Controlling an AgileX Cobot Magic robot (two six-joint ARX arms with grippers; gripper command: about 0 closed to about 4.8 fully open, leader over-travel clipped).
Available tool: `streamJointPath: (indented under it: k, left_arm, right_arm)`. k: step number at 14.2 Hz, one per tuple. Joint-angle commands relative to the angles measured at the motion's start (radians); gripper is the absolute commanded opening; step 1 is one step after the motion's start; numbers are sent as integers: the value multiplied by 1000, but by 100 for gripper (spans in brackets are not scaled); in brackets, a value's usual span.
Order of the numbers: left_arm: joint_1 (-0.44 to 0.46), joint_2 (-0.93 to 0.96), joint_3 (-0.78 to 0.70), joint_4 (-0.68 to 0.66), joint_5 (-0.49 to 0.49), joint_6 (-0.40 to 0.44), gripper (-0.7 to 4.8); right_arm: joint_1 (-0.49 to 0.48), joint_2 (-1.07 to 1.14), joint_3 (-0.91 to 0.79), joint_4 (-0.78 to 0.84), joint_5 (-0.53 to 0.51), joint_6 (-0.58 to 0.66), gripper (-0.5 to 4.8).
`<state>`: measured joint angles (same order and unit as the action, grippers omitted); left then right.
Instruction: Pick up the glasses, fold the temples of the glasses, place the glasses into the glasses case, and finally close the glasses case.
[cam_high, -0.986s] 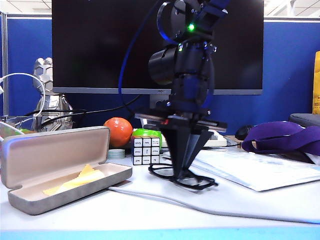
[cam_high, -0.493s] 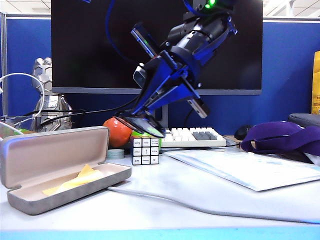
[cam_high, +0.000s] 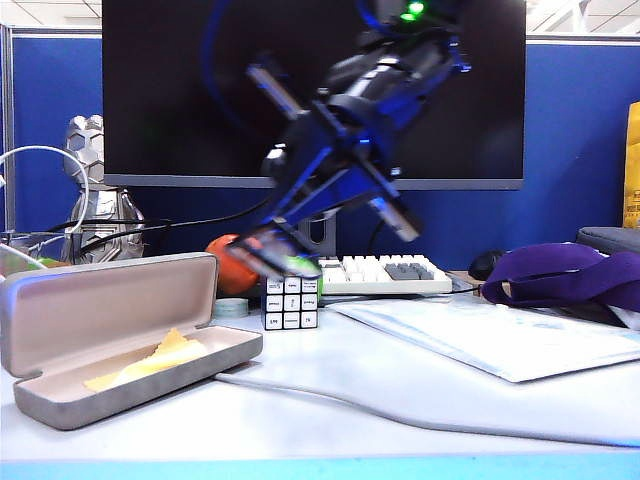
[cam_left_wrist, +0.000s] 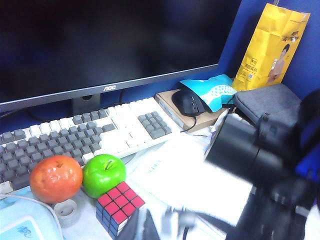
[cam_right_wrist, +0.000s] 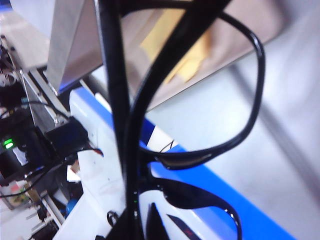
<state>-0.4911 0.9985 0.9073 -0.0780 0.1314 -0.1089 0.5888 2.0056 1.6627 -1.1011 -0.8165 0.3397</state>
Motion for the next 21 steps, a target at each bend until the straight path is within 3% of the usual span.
streamJointPath:
  k: [1,5,8,9,10,12,16,19,21]
  left_arm:
    - [0,-4,2,5,-49,-3,-5]
    - [0,-4,2,-46,-92,9,-5]
    - [0,-1,2,-185,-273,67,-5]
    - [0,5,2,-205,-277,76,-5]
    - [0,10,1,-219,-277,76,-5]
    - [0,39,1,-258,-276,76,-5]
    - [0,100,0,-269,-241,77,-5]
    - [0,185,0,-244,-85,136,-6]
    - [0,230,0,-197,-57,137,-5]
  right_arm:
    - [50,22,1,52,-25,58,0]
    - [112,90,1,119,-17,156,0]
    - [105,91,1,165,95,221,-1]
    - [95,91,1,159,126,221,-1]
    - [89,91,1,162,194,222,-1]
    - [68,91,2,180,235,229,-1]
    - [50,87,2,137,195,184,-1]
    - [55,76,2,4,190,44,-1]
    - [46,63,2,-52,196,-6,-1]
